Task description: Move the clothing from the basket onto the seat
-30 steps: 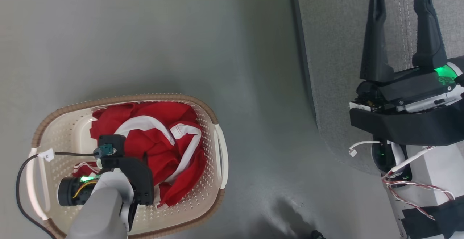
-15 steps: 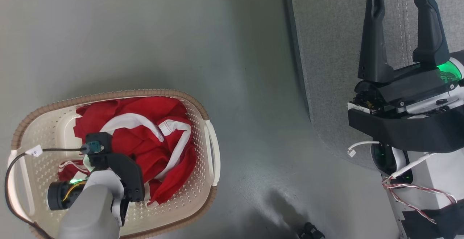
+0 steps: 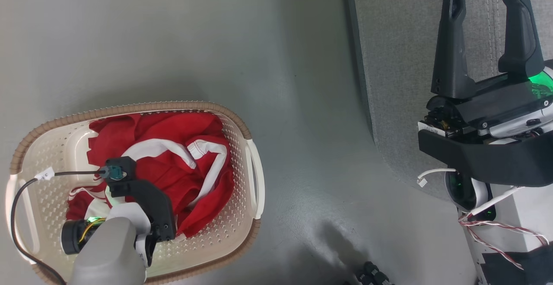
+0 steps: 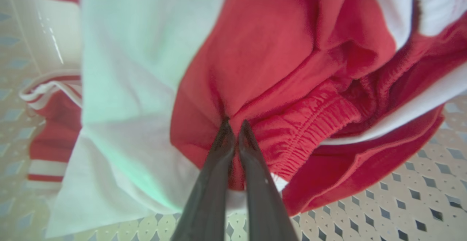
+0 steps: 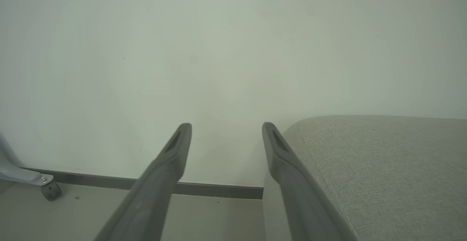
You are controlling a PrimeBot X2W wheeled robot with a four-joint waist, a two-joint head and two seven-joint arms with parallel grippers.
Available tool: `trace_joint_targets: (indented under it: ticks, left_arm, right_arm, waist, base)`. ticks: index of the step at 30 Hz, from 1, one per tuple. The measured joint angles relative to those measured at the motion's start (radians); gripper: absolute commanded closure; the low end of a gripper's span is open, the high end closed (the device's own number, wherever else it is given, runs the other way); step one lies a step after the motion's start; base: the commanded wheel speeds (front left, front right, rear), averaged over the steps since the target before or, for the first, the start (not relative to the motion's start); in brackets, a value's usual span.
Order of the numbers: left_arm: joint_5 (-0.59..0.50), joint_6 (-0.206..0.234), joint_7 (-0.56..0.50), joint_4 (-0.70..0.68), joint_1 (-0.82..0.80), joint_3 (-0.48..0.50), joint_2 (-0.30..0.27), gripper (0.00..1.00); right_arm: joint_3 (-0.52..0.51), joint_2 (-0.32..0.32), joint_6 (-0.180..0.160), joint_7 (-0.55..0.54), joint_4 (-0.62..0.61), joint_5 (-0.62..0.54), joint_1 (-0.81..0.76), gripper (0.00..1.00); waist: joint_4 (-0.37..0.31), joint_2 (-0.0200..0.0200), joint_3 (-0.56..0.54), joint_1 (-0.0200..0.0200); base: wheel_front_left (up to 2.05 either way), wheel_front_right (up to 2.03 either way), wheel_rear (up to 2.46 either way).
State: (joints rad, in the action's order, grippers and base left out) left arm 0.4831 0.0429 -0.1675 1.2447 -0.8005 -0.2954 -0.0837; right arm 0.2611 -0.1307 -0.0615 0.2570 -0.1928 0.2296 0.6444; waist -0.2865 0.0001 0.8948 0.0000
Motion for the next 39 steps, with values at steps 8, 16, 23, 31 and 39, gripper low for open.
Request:
trace_joint_targets:
  ticks: [8,16,23,31,39]
  left_arm:
    - [0.0,-0.001,-0.013,0.006,-0.015,-0.002,0.008,1.0]
    - [-0.001,-0.017,-0.01,0.008,-0.017,-0.016,0.012,1.0]
    - [-0.002,-0.035,0.041,0.01,-0.012,-0.026,0.013,1.0]
    - [-0.006,-0.062,0.106,0.011,0.032,-0.037,0.015,1.0]
    - [-0.013,-0.088,0.173,-0.006,0.048,-0.054,0.029,1.0]
  right_arm:
    - [-0.003,0.0,0.001,0.0,0.001,-0.003,0.0,0.0]
    - [-0.02,-0.007,0.002,0.0,0.023,-0.01,-0.003,0.0]
    - [-0.02,-0.012,0.019,0.0,0.087,-0.01,-0.011,0.0]
    - [-0.021,-0.019,0.038,0.0,0.147,-0.01,-0.034,0.0]
    - [-0.035,-0.038,0.046,0.0,0.183,-0.01,-0.089,0.0]
  waist:
    - [0.01,-0.0001,-0.002,0.0]
    - [0.024,0.0,-0.025,0.0]
    - [0.041,0.0,-0.078,0.0]
    - [0.059,-0.0001,-0.157,0.0]
    - [0.085,-0.0001,-0.243,-0.0001]
  base:
    - [0.0,0.0,0.0]
    - [0.0,0.0,0.0]
    - [0.0,0.0,0.0]
    - [0.0,0.0,0.0]
    - [0.0,0.0,0.0]
